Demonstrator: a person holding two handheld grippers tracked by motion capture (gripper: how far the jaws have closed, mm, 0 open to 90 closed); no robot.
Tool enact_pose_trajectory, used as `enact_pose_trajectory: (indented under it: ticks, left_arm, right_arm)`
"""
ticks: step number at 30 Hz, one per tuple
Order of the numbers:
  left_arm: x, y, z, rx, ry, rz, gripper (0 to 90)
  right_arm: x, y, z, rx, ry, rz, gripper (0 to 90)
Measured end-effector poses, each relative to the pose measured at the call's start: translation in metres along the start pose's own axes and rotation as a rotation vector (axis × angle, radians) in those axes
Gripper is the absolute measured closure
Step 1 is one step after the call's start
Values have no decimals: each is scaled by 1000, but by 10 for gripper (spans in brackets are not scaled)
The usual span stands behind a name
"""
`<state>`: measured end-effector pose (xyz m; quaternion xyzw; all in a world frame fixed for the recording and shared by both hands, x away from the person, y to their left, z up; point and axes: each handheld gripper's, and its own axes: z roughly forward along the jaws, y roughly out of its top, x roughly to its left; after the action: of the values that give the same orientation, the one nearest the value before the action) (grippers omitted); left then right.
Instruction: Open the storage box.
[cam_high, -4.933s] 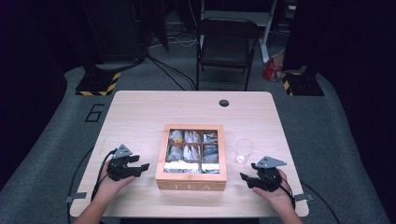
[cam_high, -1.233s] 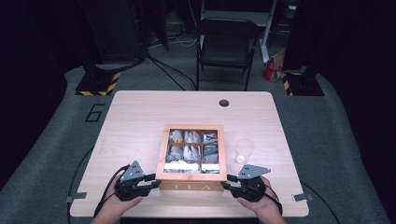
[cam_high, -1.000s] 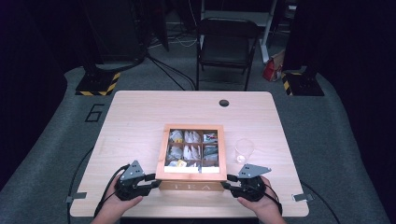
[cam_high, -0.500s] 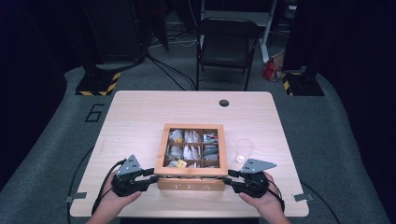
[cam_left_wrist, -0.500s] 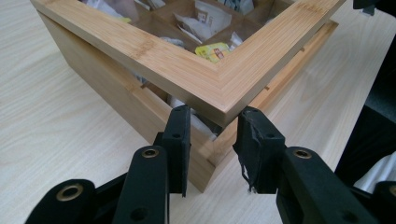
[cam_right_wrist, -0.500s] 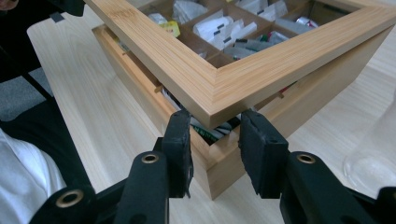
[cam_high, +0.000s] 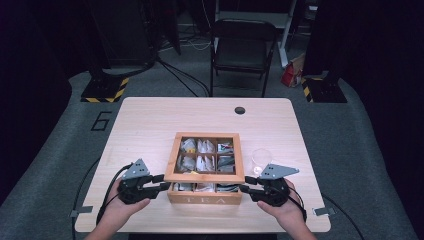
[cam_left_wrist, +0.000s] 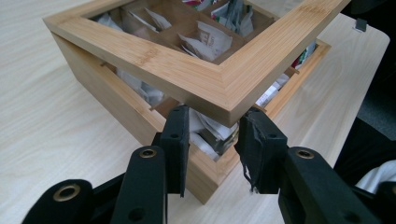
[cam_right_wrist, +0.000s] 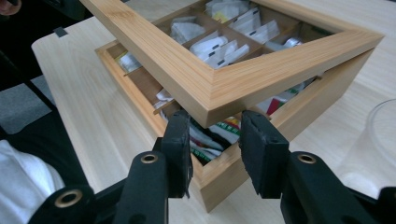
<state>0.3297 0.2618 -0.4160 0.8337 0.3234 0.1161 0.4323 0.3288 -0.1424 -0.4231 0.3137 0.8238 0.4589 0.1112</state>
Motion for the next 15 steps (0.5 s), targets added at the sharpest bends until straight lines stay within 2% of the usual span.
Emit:
enact_pose_trajectory:
  ticks: [4,6,8,15]
  left_arm:
    - [0,6,-2,-13,30,16,617]
    - [0,7,-3,-18,35,22,613]
    - [0,9,-5,-19,36,23,612]
    - [2,17,-8,-43,51,30,593]
  right_arm:
    - [0,7,-3,-3,-22,-7,608]
    - [-1,11,-5,-11,-23,-9,599]
    - [0,16,-7,-8,-35,-33,589]
    - [0,23,-9,-21,-46,-45,552]
